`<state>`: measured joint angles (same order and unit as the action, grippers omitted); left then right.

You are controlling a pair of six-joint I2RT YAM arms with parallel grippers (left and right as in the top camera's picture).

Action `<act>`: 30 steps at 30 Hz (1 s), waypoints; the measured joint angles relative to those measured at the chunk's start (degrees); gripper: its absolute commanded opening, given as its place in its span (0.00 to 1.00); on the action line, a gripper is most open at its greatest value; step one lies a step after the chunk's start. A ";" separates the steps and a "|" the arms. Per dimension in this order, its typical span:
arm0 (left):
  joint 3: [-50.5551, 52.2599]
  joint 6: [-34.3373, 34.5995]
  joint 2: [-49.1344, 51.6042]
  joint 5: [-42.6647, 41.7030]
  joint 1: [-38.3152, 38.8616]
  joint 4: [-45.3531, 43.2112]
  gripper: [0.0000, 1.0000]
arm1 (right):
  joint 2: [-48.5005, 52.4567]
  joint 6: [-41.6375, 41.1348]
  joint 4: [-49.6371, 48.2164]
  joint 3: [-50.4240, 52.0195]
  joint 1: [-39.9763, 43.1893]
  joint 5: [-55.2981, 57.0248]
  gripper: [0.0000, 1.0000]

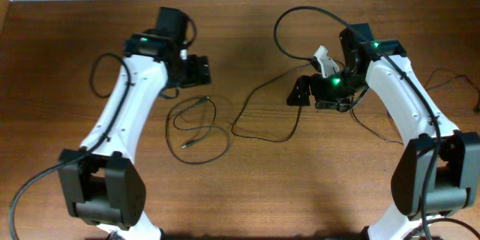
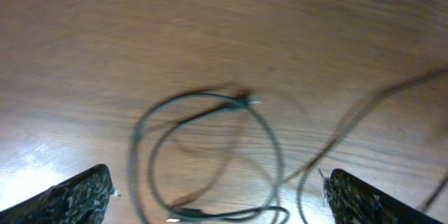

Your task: Untangle cables

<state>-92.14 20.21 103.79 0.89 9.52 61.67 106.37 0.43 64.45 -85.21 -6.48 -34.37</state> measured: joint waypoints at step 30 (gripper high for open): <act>0.00 3.67 0.85 1.92 -14.36 2.03 0.99 | -0.02 4.15 -30.01 15.28 -36.63 25.81 0.30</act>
<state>-92.14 23.88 104.64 2.81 -4.84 63.70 106.34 4.58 34.44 -69.93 -43.11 -8.56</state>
